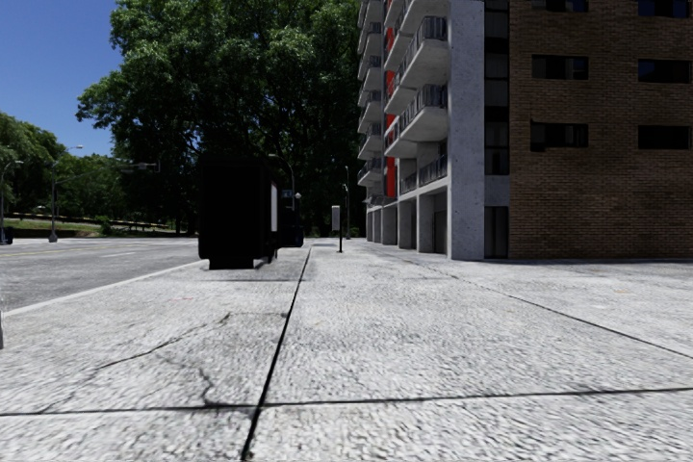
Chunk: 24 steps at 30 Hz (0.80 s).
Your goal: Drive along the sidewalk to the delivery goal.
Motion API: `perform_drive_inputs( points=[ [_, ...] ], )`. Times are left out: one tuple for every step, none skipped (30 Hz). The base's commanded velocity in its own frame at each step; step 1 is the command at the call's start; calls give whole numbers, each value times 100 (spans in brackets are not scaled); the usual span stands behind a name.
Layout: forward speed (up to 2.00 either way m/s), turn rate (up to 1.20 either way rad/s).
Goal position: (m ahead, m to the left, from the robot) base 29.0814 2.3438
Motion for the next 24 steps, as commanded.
perform_drive_inputs(
  points=[
    [200,0],
    [200,0],
    [200,0],
    [200,0],
    [200,0],
    [200,0],
    [200,0],
    [200,0],
    [200,0],
    [200,0],
    [200,0],
    [200,0],
    [200,0],
    [200,0],
    [200,0],
    [200,0],
    [200,0],
    [200,0],
    [200,0],
    [200,0],
    [200,0],
    [200,0],
    [200,0],
    [200,0]
  ],
)
